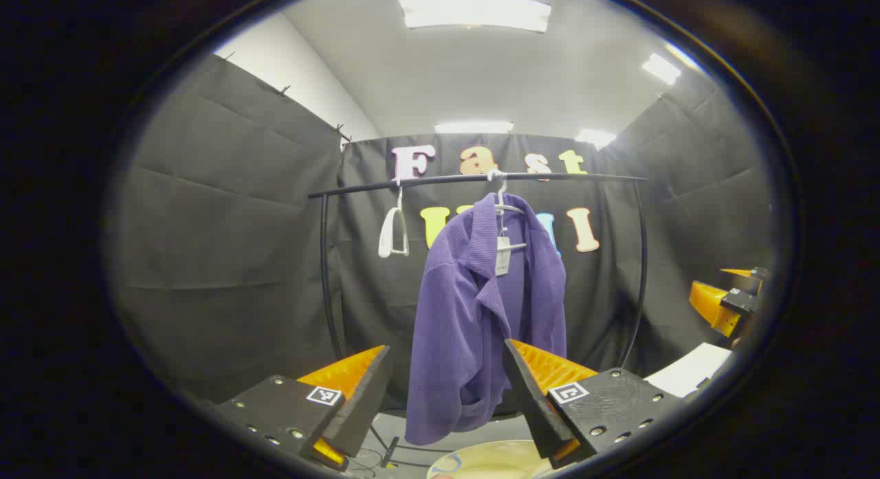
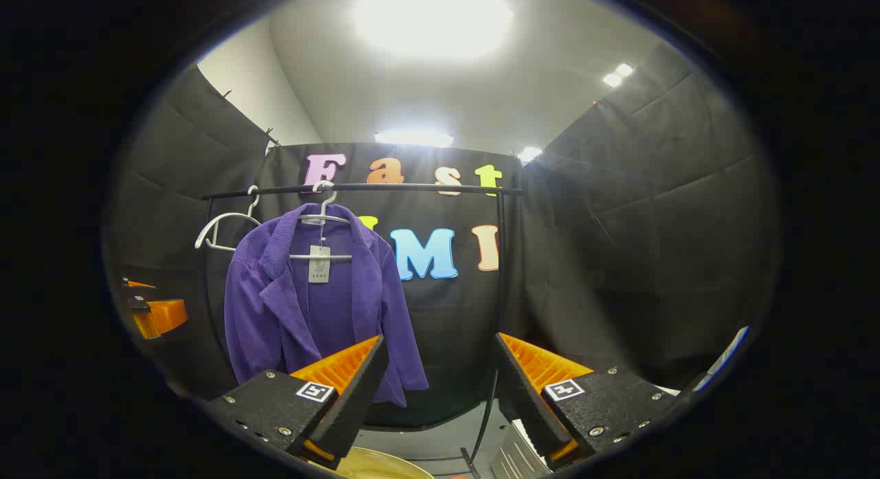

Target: Grasp the clothes on the hanger with both hands and then place them into the laundry hamper below.

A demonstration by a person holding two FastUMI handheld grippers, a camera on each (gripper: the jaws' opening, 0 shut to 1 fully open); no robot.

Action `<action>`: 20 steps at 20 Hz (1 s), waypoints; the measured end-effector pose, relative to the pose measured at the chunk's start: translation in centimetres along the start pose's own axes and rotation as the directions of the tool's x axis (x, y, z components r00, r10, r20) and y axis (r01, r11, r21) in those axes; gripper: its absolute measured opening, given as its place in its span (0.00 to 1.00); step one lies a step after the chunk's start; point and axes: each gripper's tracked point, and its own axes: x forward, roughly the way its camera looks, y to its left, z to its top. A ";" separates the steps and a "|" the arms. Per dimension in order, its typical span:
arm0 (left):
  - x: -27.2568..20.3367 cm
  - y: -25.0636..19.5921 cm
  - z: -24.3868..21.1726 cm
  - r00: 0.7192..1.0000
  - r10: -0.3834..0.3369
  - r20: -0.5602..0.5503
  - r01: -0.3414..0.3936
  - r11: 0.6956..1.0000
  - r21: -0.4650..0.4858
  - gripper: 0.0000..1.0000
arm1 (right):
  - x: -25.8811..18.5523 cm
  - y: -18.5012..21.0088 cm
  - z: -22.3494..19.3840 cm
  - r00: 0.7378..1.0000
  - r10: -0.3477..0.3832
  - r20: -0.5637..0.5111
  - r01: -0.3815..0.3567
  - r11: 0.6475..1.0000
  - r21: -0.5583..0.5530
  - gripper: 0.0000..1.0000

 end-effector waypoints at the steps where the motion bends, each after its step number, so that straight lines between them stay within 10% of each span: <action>1: 0.1 0.0 0.0 1.000 0.001 0.000 -0.001 1.000 -0.001 0.93 | 0.0 0.1 0.1 1.000 0.003 -0.001 -0.003 1.000 0.002 0.95; 20: 0.0 -1.1 1.0 0.999 0.048 0.014 -0.049 0.999 0.018 0.93 | 1.5 -0.5 -1.2 0.998 0.057 -0.035 -0.057 0.998 0.014 0.95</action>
